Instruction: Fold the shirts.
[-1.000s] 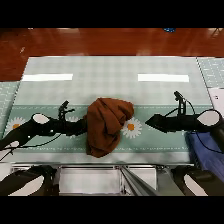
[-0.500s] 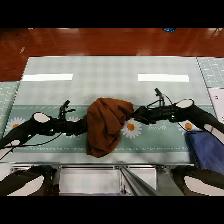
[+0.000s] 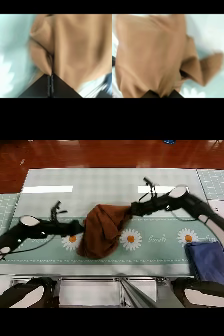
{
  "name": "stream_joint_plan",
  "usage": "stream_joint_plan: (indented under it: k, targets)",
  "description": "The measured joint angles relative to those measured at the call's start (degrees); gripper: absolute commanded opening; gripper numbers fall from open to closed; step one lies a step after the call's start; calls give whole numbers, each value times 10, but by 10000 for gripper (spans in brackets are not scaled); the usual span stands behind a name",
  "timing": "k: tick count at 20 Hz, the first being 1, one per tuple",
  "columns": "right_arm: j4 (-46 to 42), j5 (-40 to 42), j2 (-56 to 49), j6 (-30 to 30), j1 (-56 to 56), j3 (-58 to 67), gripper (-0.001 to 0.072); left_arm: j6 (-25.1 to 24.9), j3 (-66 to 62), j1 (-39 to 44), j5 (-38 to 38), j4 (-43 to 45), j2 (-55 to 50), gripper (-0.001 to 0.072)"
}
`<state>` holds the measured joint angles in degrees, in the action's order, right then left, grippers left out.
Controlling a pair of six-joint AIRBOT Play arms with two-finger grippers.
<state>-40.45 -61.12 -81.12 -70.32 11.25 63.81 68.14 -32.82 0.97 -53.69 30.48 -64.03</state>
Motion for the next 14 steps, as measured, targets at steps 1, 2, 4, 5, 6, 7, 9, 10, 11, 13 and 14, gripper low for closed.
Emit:
stream_joint_plan:
  k: [1,2,4,5,6,7,9,10,11,13,14]
  targets:
    - [-38,-19,19,-19,-14,47,22,2,-33,-27,-6,-8,17,17]
    - [-68,-30,36,-35,-27,95,22,7,-66,-51,-7,-22,34,17]
    - [-117,-54,68,-63,-51,203,22,13,-148,-96,-11,-51,67,17]
    - [-135,-68,83,-75,-61,261,22,15,-192,-115,-15,-62,82,17]
    - [-149,-79,96,-81,-68,314,22,17,-241,-134,-14,-74,99,17]
    - [-164,-92,111,-89,-74,369,22,17,-284,-150,-15,-77,113,17]
    - [-194,-109,144,-100,-81,456,22,22,-372,-180,-14,-87,145,17]
    - [-209,-114,165,-103,-83,487,22,22,-413,-196,-13,-90,162,17]
    - [-224,-119,188,-106,-84,508,22,24,-448,-211,-14,-91,178,17]
    - [-265,-129,237,-116,-86,534,22,24,-512,-247,-12,-96,214,17]
    - [-283,-134,261,-120,-87,542,22,24,-539,-269,-13,-93,233,17]
